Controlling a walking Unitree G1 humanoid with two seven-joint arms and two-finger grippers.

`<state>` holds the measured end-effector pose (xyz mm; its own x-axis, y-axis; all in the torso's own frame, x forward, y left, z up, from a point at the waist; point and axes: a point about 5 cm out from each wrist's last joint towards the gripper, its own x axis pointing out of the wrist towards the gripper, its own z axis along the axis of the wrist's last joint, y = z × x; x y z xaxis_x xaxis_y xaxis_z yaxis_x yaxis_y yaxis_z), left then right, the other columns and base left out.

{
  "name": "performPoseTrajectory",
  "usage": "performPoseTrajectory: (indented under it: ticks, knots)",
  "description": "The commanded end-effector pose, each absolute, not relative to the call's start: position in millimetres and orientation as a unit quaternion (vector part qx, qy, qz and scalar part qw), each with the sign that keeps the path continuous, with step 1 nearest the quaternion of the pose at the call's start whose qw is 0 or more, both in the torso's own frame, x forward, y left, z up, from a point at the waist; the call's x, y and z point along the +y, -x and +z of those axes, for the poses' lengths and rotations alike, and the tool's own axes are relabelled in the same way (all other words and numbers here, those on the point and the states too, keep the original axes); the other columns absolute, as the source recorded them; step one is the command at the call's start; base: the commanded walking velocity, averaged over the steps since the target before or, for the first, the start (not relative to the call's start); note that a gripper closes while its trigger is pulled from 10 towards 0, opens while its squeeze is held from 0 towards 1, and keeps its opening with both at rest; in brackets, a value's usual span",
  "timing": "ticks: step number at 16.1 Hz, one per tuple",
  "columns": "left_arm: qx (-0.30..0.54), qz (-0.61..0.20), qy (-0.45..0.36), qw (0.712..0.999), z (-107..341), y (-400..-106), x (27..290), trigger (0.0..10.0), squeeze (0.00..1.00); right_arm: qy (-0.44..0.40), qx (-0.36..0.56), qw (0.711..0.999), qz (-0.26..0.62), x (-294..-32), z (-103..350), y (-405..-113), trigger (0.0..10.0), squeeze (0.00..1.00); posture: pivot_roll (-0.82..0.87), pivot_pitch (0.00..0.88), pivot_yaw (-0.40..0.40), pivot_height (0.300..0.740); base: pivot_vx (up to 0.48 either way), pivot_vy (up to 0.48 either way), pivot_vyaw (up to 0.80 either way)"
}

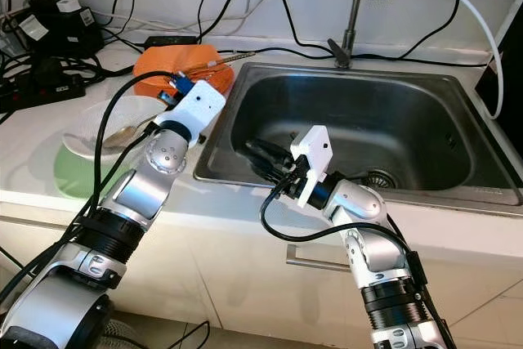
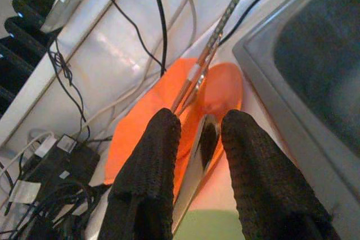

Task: Kitchen organization

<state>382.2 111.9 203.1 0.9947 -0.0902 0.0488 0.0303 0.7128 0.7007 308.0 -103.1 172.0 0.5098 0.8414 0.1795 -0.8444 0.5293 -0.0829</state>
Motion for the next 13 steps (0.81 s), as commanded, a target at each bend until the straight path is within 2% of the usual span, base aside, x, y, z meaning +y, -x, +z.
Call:
performPoseTrajectory:
  ticks: [1, 10, 11, 12, 13]
  knots:
    - [-0.033, -0.017, -0.388, 0.921, 204.9, -385.2, 118.1, 10.0, 0.0, -0.005, -0.103, 0.864, 0.493, -102.0, 173.8, -304.9, 10.0, 0.0, 0.06, 0.0, 0.026, 0.74, 0.0, 0.0, 0.0]
    - [-0.034, 0.024, -0.384, 0.922, 208.5, -394.2, 131.7, 10.0, 0.0, -0.006, -0.1, 0.859, 0.502, -96.2, 171.3, -301.4, 10.0, 0.0, 0.05, 0.0, 0.026, 0.74, 0.0, 0.0, 0.0]
    - [-0.036, 0.025, -0.384, 0.922, 209.3, -394.8, 131.8, 5.7, 0.0, -0.006, -0.1, 0.859, 0.502, -96.2, 171.2, -301.3, 10.0, 0.0, 0.05, 0.0, 0.027, 0.74, 0.0, 0.0, 0.0]
    - [-0.039, 0.027, -0.384, 0.922, 210.3, -395.2, 131.8, 0.0, 0.0, -0.006, -0.1, 0.859, 0.502, -96.3, 171.2, -301.3, 10.0, 0.0, 0.05, 0.0, 0.027, 0.74, 0.0, 0.0, 0.0]
    - [-0.042, 0.028, -0.384, 0.922, 211.4, -395.5, 131.7, 0.0, 0.0, -0.005, -0.1, 0.86, 0.501, -96.7, 171.5, -301.7, 10.0, 0.0, 0.05, 0.0, 0.024, 0.74, 0.0, 0.0, 0.0]
